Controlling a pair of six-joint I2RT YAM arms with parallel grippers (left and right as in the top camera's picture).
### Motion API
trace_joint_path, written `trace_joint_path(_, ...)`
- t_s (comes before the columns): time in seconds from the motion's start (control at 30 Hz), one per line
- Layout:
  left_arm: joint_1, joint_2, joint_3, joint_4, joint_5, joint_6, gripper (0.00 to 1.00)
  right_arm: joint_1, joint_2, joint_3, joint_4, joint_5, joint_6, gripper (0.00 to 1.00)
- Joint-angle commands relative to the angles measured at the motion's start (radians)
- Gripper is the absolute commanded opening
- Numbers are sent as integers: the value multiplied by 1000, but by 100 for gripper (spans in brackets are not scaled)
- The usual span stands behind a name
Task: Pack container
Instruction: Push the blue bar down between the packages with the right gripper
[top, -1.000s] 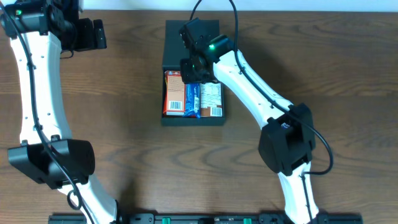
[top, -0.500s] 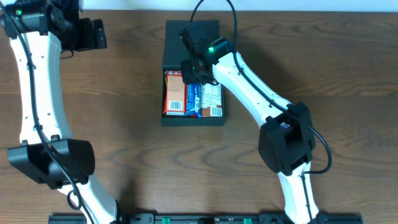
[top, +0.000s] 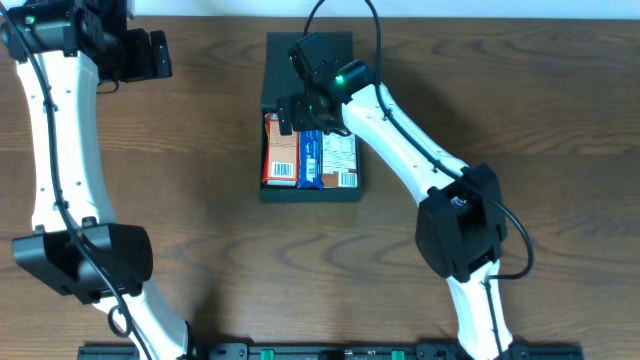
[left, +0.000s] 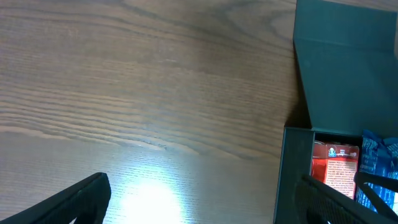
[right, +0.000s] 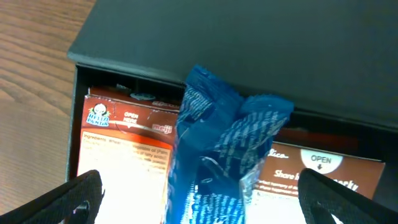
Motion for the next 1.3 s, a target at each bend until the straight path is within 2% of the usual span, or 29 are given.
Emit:
trace_joint_path(0.0,3,9,1,0,0,11,95,-30,-11,29,-1,10,-21,99)
trace_joint_path(0.13,3,10,1,1,0,11,95,-65,-68,69,3,9,-82,99)
trace_joint_path(0.17,3,10,1,1,0,11,95,-79,-91,69,3,9,-96,43)
trace_joint_path(0.23,3,10,1,1,0,11,95,-98,-97,68,2,-31,-96,1)
trace_joint_path(0.4,3,10,1,1,0,10,95,-127,-47,65,21,-273,-175,1)
trace_joint_path(0.57,3,10,1,-2,0,10,95,-133,16,65,34,-396,-201,1)
trace_joint_path(0.83,3,10,1,-4,0,10,95,-134,103,65,29,-428,-201,1)
trace_joint_path(1.27,3,10,1,-2,0,10,95,-137,128,62,32,-384,-219,1)
